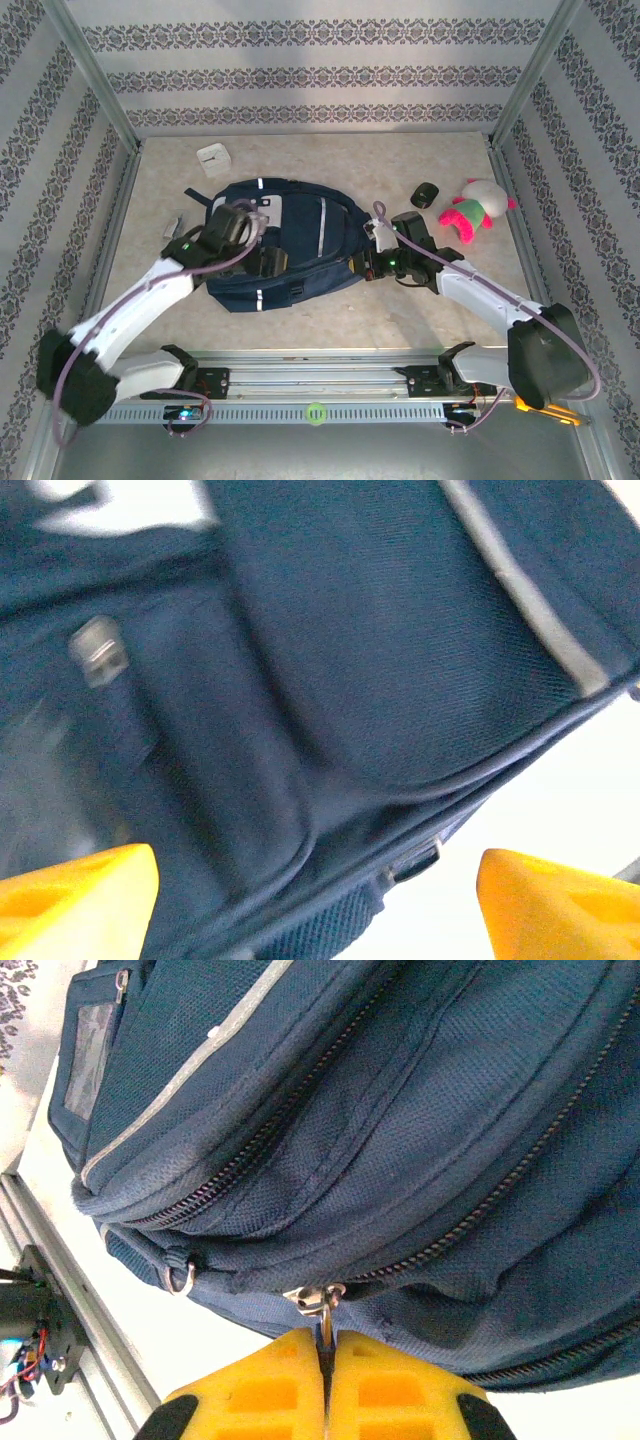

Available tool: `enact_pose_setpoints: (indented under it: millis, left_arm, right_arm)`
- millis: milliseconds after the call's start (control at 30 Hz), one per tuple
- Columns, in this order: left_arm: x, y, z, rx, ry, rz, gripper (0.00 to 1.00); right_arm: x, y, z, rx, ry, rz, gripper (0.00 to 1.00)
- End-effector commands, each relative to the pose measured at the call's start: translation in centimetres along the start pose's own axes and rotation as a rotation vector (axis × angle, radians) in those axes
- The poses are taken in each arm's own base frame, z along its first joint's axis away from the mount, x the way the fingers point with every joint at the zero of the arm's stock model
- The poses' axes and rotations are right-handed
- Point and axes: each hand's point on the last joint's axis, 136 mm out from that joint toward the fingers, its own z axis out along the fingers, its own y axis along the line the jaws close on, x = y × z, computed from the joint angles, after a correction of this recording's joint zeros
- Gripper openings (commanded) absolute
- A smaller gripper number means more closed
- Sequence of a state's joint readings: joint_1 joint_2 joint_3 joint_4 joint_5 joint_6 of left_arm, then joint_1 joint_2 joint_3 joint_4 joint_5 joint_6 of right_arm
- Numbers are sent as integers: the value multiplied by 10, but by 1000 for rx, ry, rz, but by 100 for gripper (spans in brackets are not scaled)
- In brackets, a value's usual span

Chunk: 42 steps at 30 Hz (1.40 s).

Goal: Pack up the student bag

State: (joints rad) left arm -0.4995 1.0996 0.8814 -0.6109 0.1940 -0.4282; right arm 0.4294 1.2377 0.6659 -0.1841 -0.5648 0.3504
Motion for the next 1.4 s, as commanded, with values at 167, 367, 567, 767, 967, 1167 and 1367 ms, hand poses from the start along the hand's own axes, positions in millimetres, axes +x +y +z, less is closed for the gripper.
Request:
enact_pose_setpoints:
  millis: [167,367,567,767,967,1167,1367]
  left_arm:
    - [44,71,-10,-160,-221,-520,82]
    - [33,69,20,-142,-188,-486,85]
    - [4,82,44,-150,-168,-470,87]
    - [-52,103,59,-141,-238,-436,88]
    - [-83,75,49,-51,-227,-163,94]
    - [-59,37,14,-2,-260,373,88]
    - [1,-28,14,168,-167,953,86]
  right_arm:
    - [17,-2,2,42,26,1,0]
    - [28,14,8,34,45,-44,0]
    - [49,46,16,-17,53,-91,0]
    - [68,69,29,-33,96,-121,0]
    - [64,70,27,-31,101,-113,0]
    - [62,73,23,-93,128,-85,0]
    - [59,71,20,-101,125,-70,0]
